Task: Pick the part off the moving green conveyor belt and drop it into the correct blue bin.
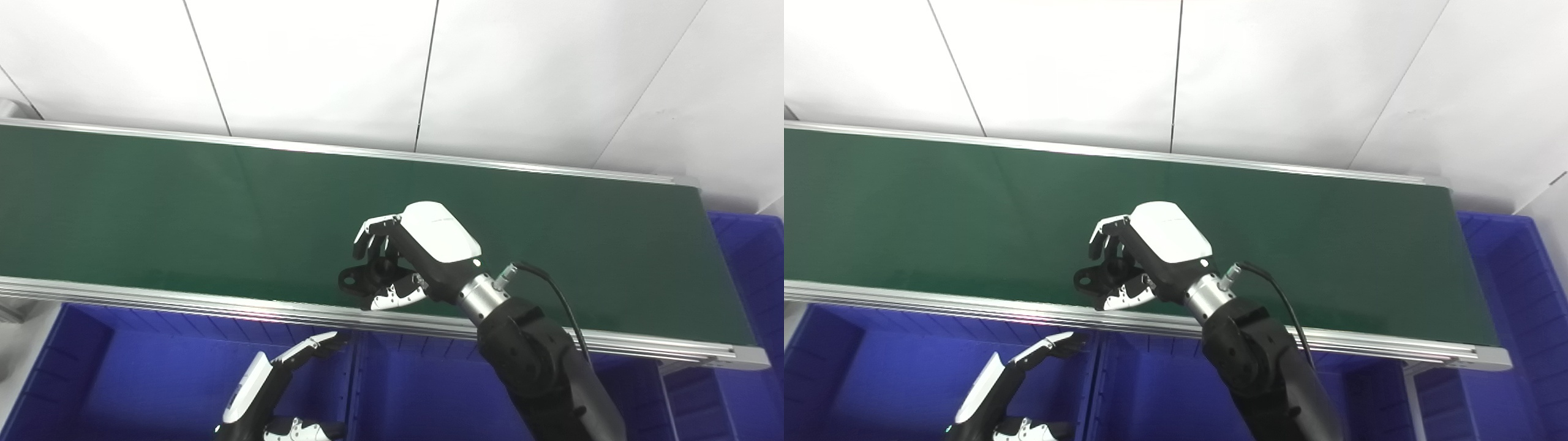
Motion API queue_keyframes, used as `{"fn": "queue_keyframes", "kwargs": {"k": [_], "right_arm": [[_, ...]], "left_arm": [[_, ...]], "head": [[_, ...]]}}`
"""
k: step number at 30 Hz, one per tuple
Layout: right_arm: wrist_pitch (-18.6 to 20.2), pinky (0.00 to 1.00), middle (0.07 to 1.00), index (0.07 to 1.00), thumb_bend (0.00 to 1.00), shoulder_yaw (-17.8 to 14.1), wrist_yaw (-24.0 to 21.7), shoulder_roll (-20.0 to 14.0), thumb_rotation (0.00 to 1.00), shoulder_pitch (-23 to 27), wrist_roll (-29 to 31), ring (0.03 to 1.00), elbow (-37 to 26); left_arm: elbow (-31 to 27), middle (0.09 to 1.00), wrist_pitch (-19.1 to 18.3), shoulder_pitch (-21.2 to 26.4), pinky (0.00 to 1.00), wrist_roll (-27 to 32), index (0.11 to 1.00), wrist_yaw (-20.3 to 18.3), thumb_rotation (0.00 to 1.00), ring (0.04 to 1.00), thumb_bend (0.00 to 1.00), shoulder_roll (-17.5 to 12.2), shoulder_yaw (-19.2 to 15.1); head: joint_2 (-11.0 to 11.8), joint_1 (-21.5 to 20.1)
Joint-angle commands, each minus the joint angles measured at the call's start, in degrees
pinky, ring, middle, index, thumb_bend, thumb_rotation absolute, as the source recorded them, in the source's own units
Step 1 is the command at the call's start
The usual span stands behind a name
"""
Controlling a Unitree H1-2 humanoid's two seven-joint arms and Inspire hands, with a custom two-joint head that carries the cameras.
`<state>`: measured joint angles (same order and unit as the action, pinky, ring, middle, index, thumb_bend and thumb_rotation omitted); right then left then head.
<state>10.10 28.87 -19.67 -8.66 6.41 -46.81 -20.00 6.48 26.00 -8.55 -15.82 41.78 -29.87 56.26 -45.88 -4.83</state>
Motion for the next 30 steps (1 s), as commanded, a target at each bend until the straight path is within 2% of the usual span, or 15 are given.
{"fn": "queue_keyframes", "kwargs": {"k": [1,4,8,10,11,15,18,22,24,26,27,30], "right_arm": [[-0.6,0.32,0.500,0.539,0.51,-0.9,1.5,0.1,0.00,-1.4,-0.9,0.372,-3.4],[-0.6,0.32,0.504,0.537,0.51,-1.6,1.0,-0.3,0.00,-4.1,-1.1,0.376,-5.8],[-0.9,0.26,0.479,0.550,0.51,-2.7,1.2,-1.0,0.00,-9.9,-1.1,0.348,-9.2],[-1.7,0.23,0.441,0.526,0.51,-3.0,1.8,-1.3,0.00,-12.7,-1.3,0.430,-10.4],[-1.7,0.21,0.442,0.525,0.52,-3.0,1.7,-1.4,0.00,-13.9,-1.6,0.439,-11.0],[-1.5,0.21,0.419,0.523,0.51,-3.4,2.1,-1.6,0.00,-19.9,-1.5,0.444,-12.9],[-1.4,0.22,0.502,0.490,0.51,-4.4,3.0,-1.4,0.00,-23.7,-0.4,0.392,-12.9],[-3.8,0.21,0.460,0.538,0.51,-5.0,6.6,-1.9,0.00,-27.1,-0.3,0.334,-10.1],[-3.8,0.20,0.480,0.515,0.51,-5.1,7.5,-2.3,0.00,-28.4,-0.2,0.353,-8.0],[-3.8,0.18,0.497,0.491,0.52,-4.9,8.3,-2.8,0.00,-28.9,-0.8,0.385,-6.2],[-3.4,0.19,0.500,0.489,0.52,-4.6,8.5,-2.9,0.00,-28.7,-1.7,0.386,-4.7],[-2.7,0.23,0.462,0.538,0.51,-4.0,9.4,-3.0,0.00,-27.5,-3.3,0.341,-0.3]], "left_arm": [[-1.8,0.793,0.9,-0.3,0.70,-0.8,0.795,0.4,0.72,0.756,0.76,-1.3,-0.4],[-2.5,0.789,0.9,-0.7,0.70,-0.4,0.792,0.1,0.72,0.753,0.77,-1.4,-0.7],[-3.4,0.785,0.9,-1.1,0.69,0.1,0.791,0.3,0.71,0.746,0.76,-1.6,-1.2],[-3.7,0.780,0.9,-1.2,0.68,0.2,0.787,0.7,0.70,0.740,0.74,-1.6,-1.7],[-3.8,0.777,0.9,-1.2,0.68,0.3,0.784,1.0,0.70,0.738,0.74,-1.6,-1.8],[-5.0,0.775,0.9,-1.7,0.69,1.7,0.779,0.0,0.70,0.740,0.75,-1.5,-3.1],[-6.1,0.772,0.9,-2.1,0.69,3.0,0.776,-1.4,0.70,0.737,0.76,-1.4,-4.6],[-7.1,0.766,0.9,-2.6,0.68,4.1,0.771,-3.2,0.69,0.727,0.76,-1.4,-6.5],[-7.6,0.763,0.9,-3.1,0.68,5.0,0.768,-4.2,0.68,0.725,0.75,-1.2,-7.7],[-7.7,0.757,0.9,-3.6,0.68,5.5,0.761,-5.1,0.67,0.722,0.75,-1.0,-8.9],[-7.9,0.757,0.9,-3.7,0.67,6.0,0.760,-5.8,0.67,0.722,0.75,-1.0,-9.6],[-8.7,0.755,0.9,-4.5,0.67,7.4,0.759,-8.4,0.67,0.721,0.75,-0.8,-11.8]], "head": [[-0.3,-0.2],[-0.8,-0.6],[-2.2,-1.4],[-2.9,-1.8],[-3.0,-1.9],[-4.7,-3.0],[-5.7,-3.9],[-7.0,-5.4],[-7.8,-6.7],[-8.1,-7.0],[-9.0,-7.9],[-10.1,-9.2]]}}
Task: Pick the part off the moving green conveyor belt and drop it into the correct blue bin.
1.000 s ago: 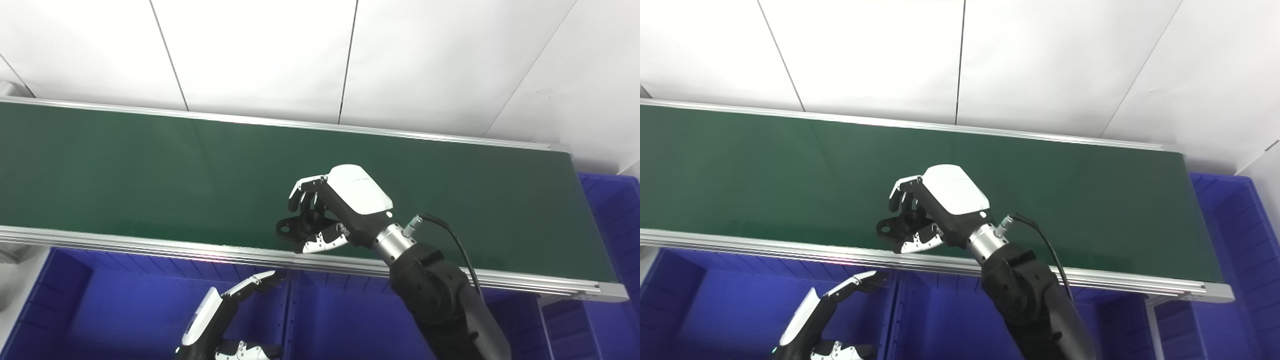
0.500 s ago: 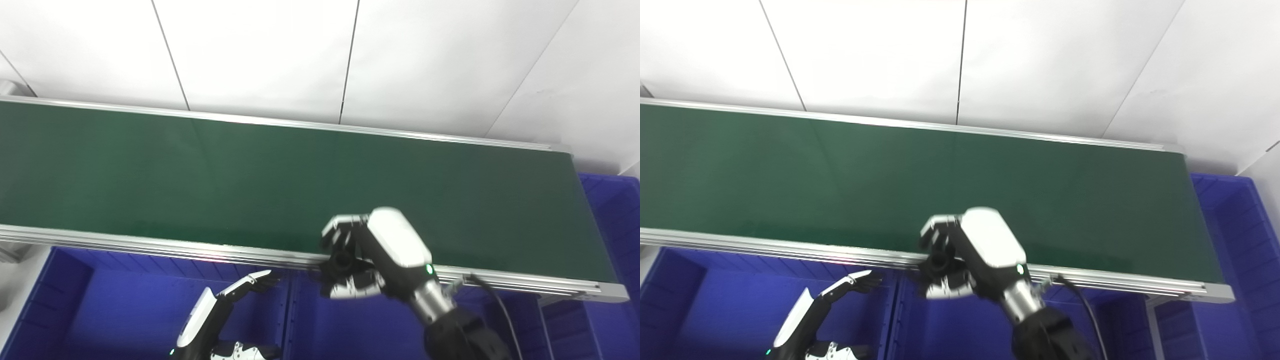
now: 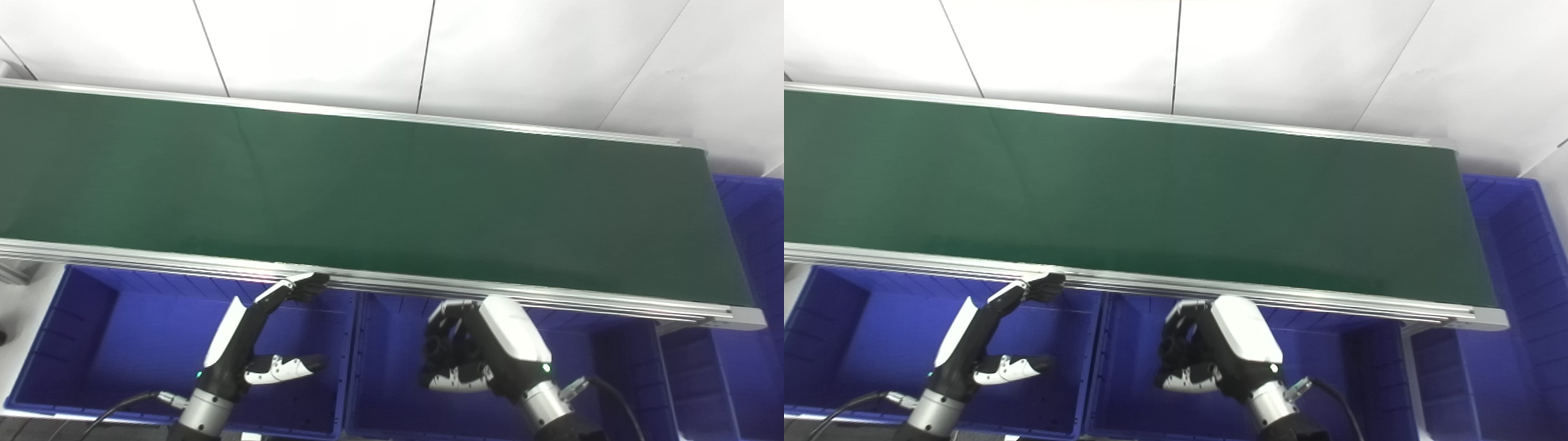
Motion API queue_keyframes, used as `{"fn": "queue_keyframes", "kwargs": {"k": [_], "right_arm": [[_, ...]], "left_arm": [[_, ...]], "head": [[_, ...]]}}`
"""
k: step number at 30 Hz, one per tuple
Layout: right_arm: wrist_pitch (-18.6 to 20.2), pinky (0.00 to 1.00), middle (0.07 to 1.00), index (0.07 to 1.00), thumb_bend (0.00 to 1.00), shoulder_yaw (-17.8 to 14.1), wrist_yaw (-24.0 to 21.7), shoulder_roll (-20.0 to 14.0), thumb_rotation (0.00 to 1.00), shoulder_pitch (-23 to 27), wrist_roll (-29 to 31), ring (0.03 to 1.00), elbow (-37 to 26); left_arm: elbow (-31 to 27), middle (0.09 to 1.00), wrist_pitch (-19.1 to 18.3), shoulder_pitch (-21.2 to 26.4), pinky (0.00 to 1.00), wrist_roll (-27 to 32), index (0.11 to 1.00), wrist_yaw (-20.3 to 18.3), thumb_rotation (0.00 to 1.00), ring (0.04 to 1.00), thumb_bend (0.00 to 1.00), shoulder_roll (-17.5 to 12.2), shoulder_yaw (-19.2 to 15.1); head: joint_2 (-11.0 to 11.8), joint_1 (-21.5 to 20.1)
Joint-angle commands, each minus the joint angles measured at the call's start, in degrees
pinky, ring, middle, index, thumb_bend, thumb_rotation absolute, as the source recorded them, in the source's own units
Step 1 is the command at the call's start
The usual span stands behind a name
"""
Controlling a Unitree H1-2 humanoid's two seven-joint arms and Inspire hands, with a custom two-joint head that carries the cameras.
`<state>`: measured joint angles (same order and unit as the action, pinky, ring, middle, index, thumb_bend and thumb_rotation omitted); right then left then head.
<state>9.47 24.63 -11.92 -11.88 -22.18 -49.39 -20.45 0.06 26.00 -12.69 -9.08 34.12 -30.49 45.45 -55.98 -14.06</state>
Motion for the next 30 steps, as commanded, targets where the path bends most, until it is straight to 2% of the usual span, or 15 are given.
{"fn": "queue_keyframes", "kwargs": {"k": [1,4,6,10,12,13,14,15,16,17,19,21,24,27,30], "right_arm": [[-2.0,0.24,0.489,0.508,0.51,0.4,1.8,0.3,0.00,1.3,-1.0,0.367,0.9],[-0.1,0.23,0.504,0.490,0.52,0.7,1.2,1.0,0.00,2.5,-1.8,0.389,4.1],[1.1,0.25,0.463,0.538,0.51,0.9,0.4,1.6,0.00,3.2,-2.2,0.350,5.2],[4.5,0.25,0.454,0.551,0.51,1.6,-3.3,2.3,0.00,5.0,-3.9,0.344,6.7],[6.2,0.27,0.501,0.507,0.51,2.1,-6.4,2.1,0.00,5.8,-3.8,0.384,7.2],[7.2,0.36,0.472,0.530,0.51,2.3,-8.0,2.0,0.00,6.1,-3.9,0.469,7.2],[8.1,0.39,0.463,0.538,0.52,2.3,-9.1,2.0,0.00,6.3,-3.8,0.498,7.0],[8.9,0.42,0.524,0.692,0.54,2.3,-10.0,2.1,0.06,6.4,-3.6,0.523,6.7],[9.5,0.57,0.716,0.777,0.56,2.3,-10.8,2.0,0.25,6.4,-3.4,0.685,6.1],[10.0,0.59,0.741,0.786,0.56,2.3,-11.7,1.9,0.28,6.3,-3.3,0.709,5.3],[10.5,0.72,0.858,0.826,0.57,2.2,-12.9,1.7,0.41,5.9,-2.9,0.823,3.4],[10.1,0.78,0.891,0.842,0.59,1.6,-12.4,1.6,0.47,4.8,-1.3,0.872,1.4],[9.5,0.87,0.927,0.886,0.68,0.8,-11.4,1.6,0.58,2.9,1.0,0.941,-2.1],[10.2,0.92,0.934,0.896,0.70,1.0,-11.2,2.2,0.61,0.5,1.1,0.987,-6.5],[8.1,0.96,0.936,0.900,0.72,1.6,-9.4,2.4,0.62,-2.3,1.7,0.999,-9.6]], "left_arm": [[-2.6,0.754,0.9,-0.7,0.67,1.0,0.759,-1.6,0.67,0.722,0.75,-0.1,-1.7],[-3.5,0.751,0.9,-1.7,0.66,1.2,0.755,-3.4,0.67,0.716,0.75,0.2,-4.1],[-4.1,0.746,0.9,-2.2,0.65,1.6,0.750,-4.8,0.67,0.708,0.75,0.5,-5.5],[-5.1,0.746,0.9,-3.3,0.65,2.8,0.751,-8.6,0.67,0.706,0.75,1.2,-8.4],[-5.4,0.746,0.9,-4.0,0.66,3.2,0.750,-10.3,0.66,0.709,0.76,1.7,-9.9],[-5.5,0.745,0.9,-4.3,0.66,3.4,0.748,-11.0,0.66,0.707,0.75,2.1,-10.6],[-5.5,0.744,0.9,-4.5,0.66,3.5,0.748,-11.6,0.65,0.706,0.75,2.5,-11.2],[-5.5,0.742,0.9,-4.7,0.65,3.3,0.748,-11.9,0.66,0.702,0.75,2.8,-11.8],[-5.6,0.741,0.9,-4.9,0.65,3.2,0.747,-12.4,0.66,0.701,0.75,3.1,-12.3],[-5.7,0.741,0.9,-5.1,0.65,3.2,0.747,-13.1,0.66,0.701,0.75,3.3,-12.7],[-6.0,0.745,0.9,-5.5,0.66,3.6,0.749,-14.7,0.66,0.705,0.75,3.6,-13.6],[-6.2,0.746,0.9,-5.9,0.66,3.7,0.750,-15.6,0.65,0.708,0.75,3.9,-14.4],[-6.2,0.747,0.9,-6.3,0.65,3.3,0.751,-16.8,0.67,0.704,0.76,4.2,-15.4],[-6.3,0.746,0.9,-6.7,0.66,3.4,0.750,-17.8,0.67,0.704,0.76,4.3,-16.2],[-6.2,0.748,0.9,-7.1,0.66,4.1,0.750,-19.3,0.66,0.707,0.76,4.3,-17.1]], "head": [[-0.4,-0.3],[-1.6,-1.3],[-2.2,-2.1],[-2.7,-2.9],[-3.0,-3.1],[-3.0,-3.1],[-3.0,-3.1],[-3.0,-3.1],[-3.0,-3.1],[-2.9,-2.9],[-2.9,-2.8],[-2.9,-2.6],[-2.9,-2.7],[-2.4,-2.4],[-1.5,-1.8]]}}
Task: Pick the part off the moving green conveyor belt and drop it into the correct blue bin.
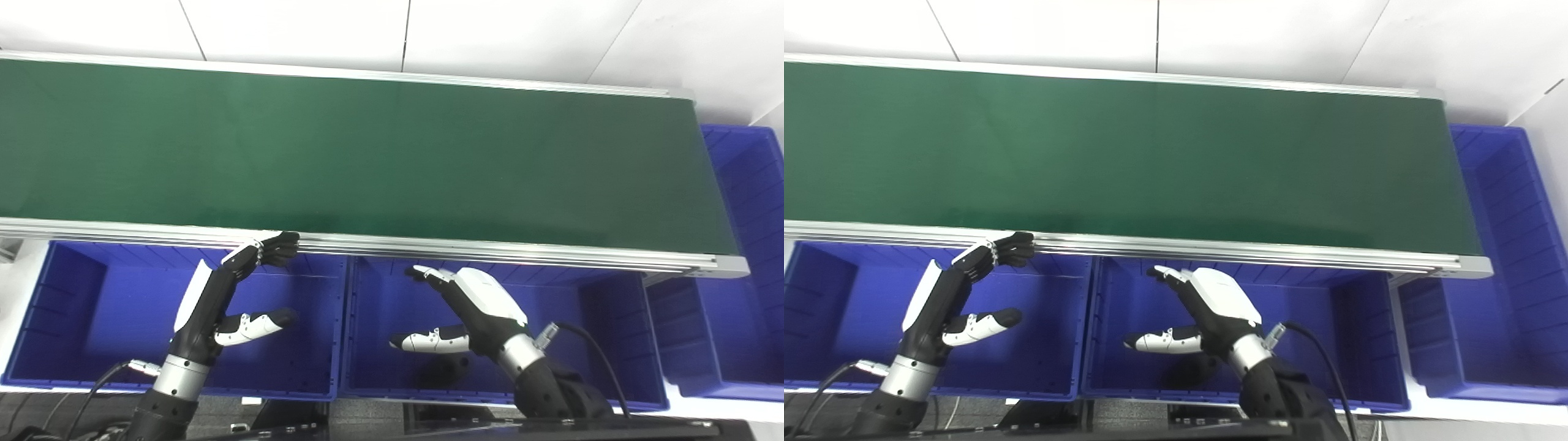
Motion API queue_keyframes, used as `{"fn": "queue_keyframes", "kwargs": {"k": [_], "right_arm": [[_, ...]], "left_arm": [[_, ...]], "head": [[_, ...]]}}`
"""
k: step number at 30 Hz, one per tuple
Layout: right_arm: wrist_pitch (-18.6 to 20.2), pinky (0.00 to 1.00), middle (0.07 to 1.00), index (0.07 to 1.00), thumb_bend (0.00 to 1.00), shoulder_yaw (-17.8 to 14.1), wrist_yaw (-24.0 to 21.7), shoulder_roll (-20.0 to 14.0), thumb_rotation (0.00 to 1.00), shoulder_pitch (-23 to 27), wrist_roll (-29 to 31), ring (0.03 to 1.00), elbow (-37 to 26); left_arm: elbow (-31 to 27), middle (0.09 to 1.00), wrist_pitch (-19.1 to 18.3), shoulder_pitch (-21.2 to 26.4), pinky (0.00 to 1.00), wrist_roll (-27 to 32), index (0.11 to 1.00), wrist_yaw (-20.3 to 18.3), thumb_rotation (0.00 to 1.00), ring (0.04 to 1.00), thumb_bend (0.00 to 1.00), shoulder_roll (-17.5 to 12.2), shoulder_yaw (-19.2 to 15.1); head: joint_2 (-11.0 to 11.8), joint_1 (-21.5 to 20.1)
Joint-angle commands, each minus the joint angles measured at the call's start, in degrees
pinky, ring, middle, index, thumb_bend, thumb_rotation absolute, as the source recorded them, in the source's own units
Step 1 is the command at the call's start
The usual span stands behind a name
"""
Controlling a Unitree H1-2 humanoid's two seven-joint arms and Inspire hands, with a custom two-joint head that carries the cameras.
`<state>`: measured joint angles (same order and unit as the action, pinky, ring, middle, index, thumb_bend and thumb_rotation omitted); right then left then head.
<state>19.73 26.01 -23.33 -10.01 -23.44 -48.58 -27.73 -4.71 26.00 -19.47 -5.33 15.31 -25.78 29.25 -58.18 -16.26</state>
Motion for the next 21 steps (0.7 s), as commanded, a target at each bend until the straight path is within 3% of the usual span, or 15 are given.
{"fn": "queue_keyframes", "kwargs": {"k": [1,5,9,14,17,21], "right_arm": [[-3.2,0.95,0.932,0.898,0.72,0.4,3.1,0.7,0.61,-2.2,1.6,1.000,-3.3],[-7.2,0.84,0.925,0.907,0.71,1.2,8.1,2.1,0.62,-6.8,6.9,0.948,-5.6],[-12.9,0.81,0.923,0.923,0.71,2.4,12.5,2.9,0.62,-11.1,12.5,0.920,-5.3],[-22.4,0.75,0.914,0.923,0.70,2.8,20.9,4.5,0.52,-13.6,15.8,0.872,2.2],[-24.8,0.76,0.919,0.933,0.70,2.2,23.6,4.8,0.47,-13.6,16.1,0.876,5.8],[-29.3,0.74,0.916,0.950,0.77,1.1,26.9,4.9,0.47,-12.9,19.3,0.859,10.5]], "left_arm": [[-1.4,0.747,0.9,-0.5,0.66,0.4,0.749,-0.8,0.66,0.707,0.76,-0.4,-1.1],[-0.7,0.748,0.9,-0.7,0.66,0.2,0.750,-1.7,0.65,0.711,0.76,-0.5,-1.4],[0.5,0.757,0.9,-0.5,0.68,-1.9,0.763,-0.6,0.67,0.723,0.75,-1.4,-0.2],[2.5,0.769,0.9,0.0,0.68,-2.7,0.775,0.7,0.67,0.729,0.76,-2.1,1.9],[3.4,0.777,0.9,0.6,0.69,-3.4,0.783,1.9,0.66,0.737,0.75,-2.6,3.3],[5.0,0.791,0.9,2.3,0.70,-5.9,0.798,5.4,0.67,0.751,0.74,-3.8,6.3]], "head": [[0.9,0.5],[2.2,1.7],[4.9,2.9],[9.6,4.7],[11.5,5.1],[14.4,5.7]]}}
